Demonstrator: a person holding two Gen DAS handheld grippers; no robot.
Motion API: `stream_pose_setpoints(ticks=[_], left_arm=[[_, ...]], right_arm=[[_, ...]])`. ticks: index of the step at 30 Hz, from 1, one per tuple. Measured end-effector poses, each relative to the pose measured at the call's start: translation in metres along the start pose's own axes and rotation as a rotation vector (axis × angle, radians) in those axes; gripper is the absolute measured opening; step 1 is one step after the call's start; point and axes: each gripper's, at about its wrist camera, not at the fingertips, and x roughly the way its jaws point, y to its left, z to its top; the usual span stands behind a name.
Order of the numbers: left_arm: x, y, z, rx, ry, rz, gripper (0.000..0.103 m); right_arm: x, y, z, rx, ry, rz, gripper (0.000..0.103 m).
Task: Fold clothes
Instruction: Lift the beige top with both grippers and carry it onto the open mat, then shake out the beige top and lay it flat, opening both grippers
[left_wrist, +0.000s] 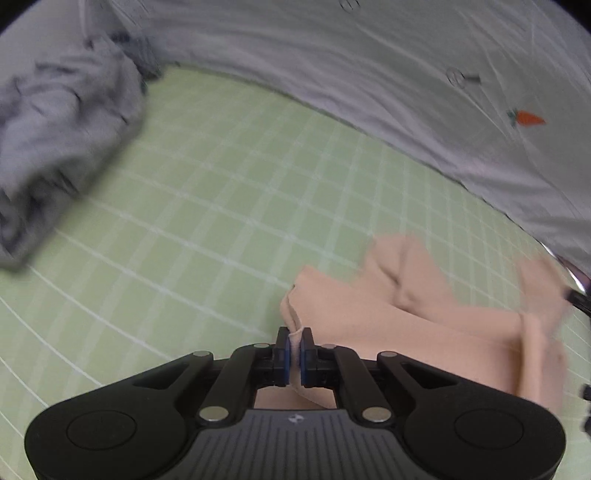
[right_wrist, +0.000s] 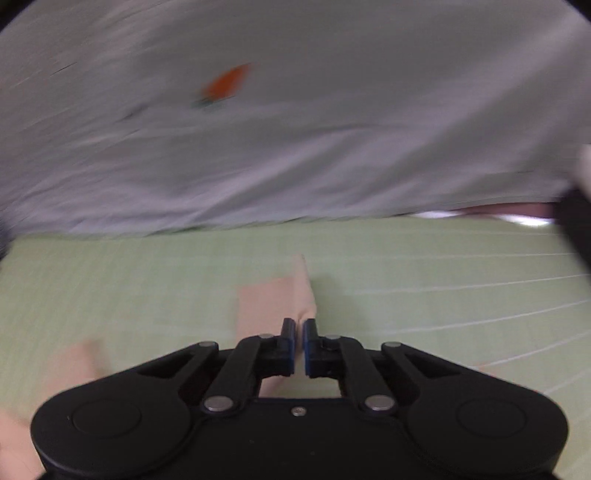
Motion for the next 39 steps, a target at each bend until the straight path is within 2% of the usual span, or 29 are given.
stream_pose_setpoints(ticks=[4,7,9,11,13,14,15,17,21,23,27,29,30,34,36,38,39], left_arm=[[-0.008,0.033,0.048,0.016,-0.14,0.192,0.005],[-0.012,0.062,0.088,-0.035,-0.228,0.297,0.005],[-0.012,0.073,0.106,-0.049,-0.275,0.395,0.005],[-0.009,0.08,0.116,-0.075,-0.258,0.41,0.006],[-0.003,0.074,0.109,-0.093,-0.221,0.355,0.009],[0.0,0.07,0.103,-0.1,-0.202,0.323,0.014],[0.002,0.066,0.098,-0.108,-0.183,0.291,0.018],[0.008,0.053,0.084,-0.115,-0.14,0.223,0.038],[0.019,0.01,0.044,-0.1,-0.033,0.054,0.056],[0.025,-0.017,0.025,-0.046,0.007,-0.018,0.069],[0.038,-0.068,0.004,0.104,0.078,-0.124,0.077],[0.045,-0.087,-0.001,0.156,0.095,-0.161,0.081],[0.049,-0.095,-0.003,0.173,0.102,-0.171,0.081],[0.059,-0.117,-0.01,0.201,0.123,-0.184,0.08],[0.063,-0.122,-0.013,0.209,0.147,-0.186,0.068],[0.067,-0.122,-0.014,0.207,0.168,-0.183,0.035],[0.07,-0.12,-0.013,0.201,0.176,-0.179,0.024]], right_arm=[[-0.012,-0.079,0.017,0.072,-0.072,-0.252,0.004],[-0.021,-0.139,0.029,0.126,-0.127,-0.441,0.004],[-0.027,-0.179,0.038,0.162,-0.163,-0.566,0.004],[-0.028,-0.198,0.034,0.195,-0.146,-0.591,0.005],[-0.026,-0.205,0.024,0.223,-0.114,-0.576,0.007],[-0.024,-0.204,0.018,0.227,-0.093,-0.565,0.013],[-0.022,-0.203,0.012,0.232,-0.072,-0.554,0.027],[-0.021,-0.193,-0.001,0.23,-0.058,-0.505,0.042],[-0.015,-0.158,-0.02,0.236,-0.007,-0.348,0.052],[-0.009,-0.133,-0.023,0.183,0.016,-0.264,0.059],[0.003,-0.084,-0.029,0.077,0.061,-0.096,0.073],[0.009,-0.059,-0.032,0.024,0.083,-0.011,0.075],[0.012,-0.046,-0.033,-0.003,0.094,0.031,0.076],[0.016,-0.032,-0.034,-0.046,0.128,0.095,0.078],[0.017,-0.026,-0.034,-0.067,0.144,0.125,0.078],[0.019,-0.024,-0.034,-0.084,0.159,0.155,0.078],[0.018,-0.027,-0.033,-0.081,0.164,0.172,0.078]])
